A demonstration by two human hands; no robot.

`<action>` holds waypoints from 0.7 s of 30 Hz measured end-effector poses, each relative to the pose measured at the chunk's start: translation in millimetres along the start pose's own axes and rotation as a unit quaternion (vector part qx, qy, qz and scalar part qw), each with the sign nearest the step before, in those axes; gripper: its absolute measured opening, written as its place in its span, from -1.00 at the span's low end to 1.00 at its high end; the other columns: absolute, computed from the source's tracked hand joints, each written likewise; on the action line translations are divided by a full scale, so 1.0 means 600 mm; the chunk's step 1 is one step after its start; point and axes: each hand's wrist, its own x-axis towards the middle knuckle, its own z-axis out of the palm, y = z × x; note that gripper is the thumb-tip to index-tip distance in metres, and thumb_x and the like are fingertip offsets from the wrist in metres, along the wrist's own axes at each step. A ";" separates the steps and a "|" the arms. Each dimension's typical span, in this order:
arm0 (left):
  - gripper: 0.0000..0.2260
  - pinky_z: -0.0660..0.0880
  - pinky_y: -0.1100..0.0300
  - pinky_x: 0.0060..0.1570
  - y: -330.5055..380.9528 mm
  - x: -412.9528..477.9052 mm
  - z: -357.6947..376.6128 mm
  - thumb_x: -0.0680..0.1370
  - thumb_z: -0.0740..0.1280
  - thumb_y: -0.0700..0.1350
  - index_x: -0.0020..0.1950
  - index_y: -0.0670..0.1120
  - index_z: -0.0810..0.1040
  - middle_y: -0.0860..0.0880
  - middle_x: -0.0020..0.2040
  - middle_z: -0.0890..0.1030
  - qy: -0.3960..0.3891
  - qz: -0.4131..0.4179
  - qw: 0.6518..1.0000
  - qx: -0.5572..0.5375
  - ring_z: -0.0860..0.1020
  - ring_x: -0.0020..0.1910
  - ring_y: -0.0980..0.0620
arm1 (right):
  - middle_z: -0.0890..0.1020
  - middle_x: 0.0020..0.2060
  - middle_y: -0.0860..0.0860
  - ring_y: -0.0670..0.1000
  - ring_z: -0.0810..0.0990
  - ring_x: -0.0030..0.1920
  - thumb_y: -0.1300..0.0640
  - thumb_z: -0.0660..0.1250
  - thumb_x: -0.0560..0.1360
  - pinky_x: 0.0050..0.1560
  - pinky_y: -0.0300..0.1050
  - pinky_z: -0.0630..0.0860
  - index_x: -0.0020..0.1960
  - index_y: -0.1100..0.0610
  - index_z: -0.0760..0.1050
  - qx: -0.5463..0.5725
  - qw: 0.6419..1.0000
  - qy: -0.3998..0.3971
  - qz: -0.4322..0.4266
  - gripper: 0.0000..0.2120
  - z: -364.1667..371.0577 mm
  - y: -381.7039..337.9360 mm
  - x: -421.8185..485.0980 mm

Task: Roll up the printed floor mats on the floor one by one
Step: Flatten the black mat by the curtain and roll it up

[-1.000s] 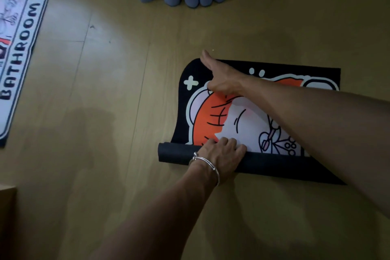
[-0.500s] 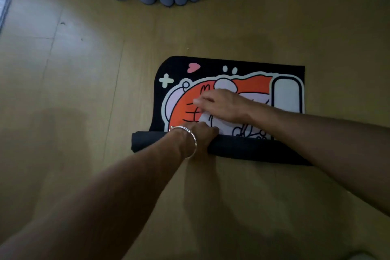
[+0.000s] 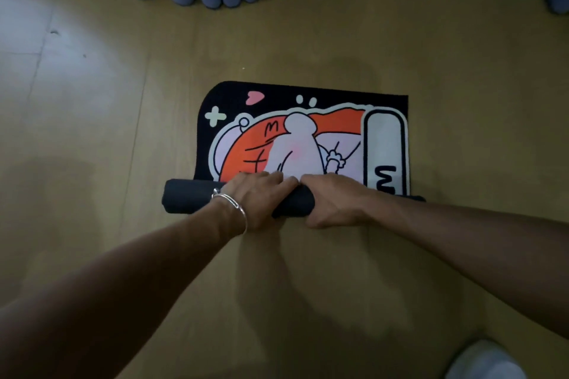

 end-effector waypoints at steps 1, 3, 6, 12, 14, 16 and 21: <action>-0.58 0.51 0.06 -0.08 0.004 0.001 0.001 0.51 0.32 0.00 0.29 0.03 0.24 -0.03 0.10 0.49 0.010 -0.007 1.000 0.011 0.53 -0.01 -0.04 | 0.50 -0.07 -0.01 0.01 0.51 -0.09 0.04 0.41 0.37 -0.18 -0.11 0.44 0.17 0.03 0.34 0.005 1.000 0.002 0.005 -0.57 0.000 -0.002 -0.001; -0.62 0.48 0.09 -0.13 0.010 0.012 -0.003 0.51 0.32 0.00 0.26 0.00 0.29 -0.06 0.07 0.54 -0.038 -0.027 0.999 0.005 0.55 -0.04 -0.06 | 0.46 -0.03 0.01 0.04 0.48 0.00 0.06 0.39 0.40 -0.10 -0.10 0.37 0.19 0.05 0.31 -0.054 0.997 0.048 0.004 -0.57 0.013 -0.009 -0.007; -0.57 0.48 0.12 -0.01 0.014 0.029 -0.016 0.46 0.40 -0.03 0.28 -0.03 0.38 -0.08 0.12 0.57 -0.191 -0.029 0.977 -0.088 0.56 0.05 -0.07 | 0.43 0.09 0.03 0.07 0.40 0.12 0.11 0.36 0.43 0.06 -0.04 0.30 0.21 0.05 0.29 -0.152 0.980 0.124 -0.024 -0.60 0.045 -0.011 -0.013; -0.55 0.50 0.07 0.06 0.023 -0.001 -0.001 0.49 0.35 0.03 0.32 0.03 0.28 -0.01 0.16 0.49 -0.027 -0.043 0.995 -0.084 0.50 0.08 -0.03 | 0.53 -0.02 0.00 0.01 0.51 -0.06 0.08 0.43 0.37 -0.13 -0.15 0.43 0.21 0.02 0.36 -0.023 1.000 0.010 -0.008 -0.54 0.006 0.001 -0.002; -0.59 0.49 0.08 0.03 0.021 -0.004 0.003 0.50 0.33 0.00 0.29 0.02 0.30 -0.02 0.13 0.47 0.002 -0.059 0.995 -0.077 0.48 0.05 -0.02 | 0.51 0.00 0.00 0.02 0.48 -0.01 0.08 0.42 0.39 -0.08 -0.13 0.41 0.22 0.01 0.35 -0.050 0.998 0.038 -0.008 -0.55 0.004 -0.006 -0.003; -0.67 0.47 0.14 -0.01 0.013 0.004 -0.001 0.51 0.34 -0.04 0.23 0.01 0.35 -0.03 0.09 0.52 -0.045 -0.072 0.991 -0.099 0.50 -0.01 0.00 | 0.46 0.08 0.03 0.05 0.41 0.09 0.10 0.39 0.42 0.07 -0.05 0.36 0.26 0.04 0.30 -0.135 0.986 0.093 -0.017 -0.54 0.021 -0.013 -0.004; -0.59 0.49 0.11 0.03 0.013 0.014 -0.009 0.50 0.35 -0.06 0.30 0.00 0.32 -0.03 0.13 0.51 -0.061 -0.060 0.992 -0.094 0.52 0.03 -0.02 | 0.46 0.05 0.03 0.03 0.45 -0.03 0.10 0.42 0.41 -0.04 -0.08 0.40 0.26 0.05 0.30 -0.105 0.992 0.067 0.002 -0.51 0.010 -0.009 0.003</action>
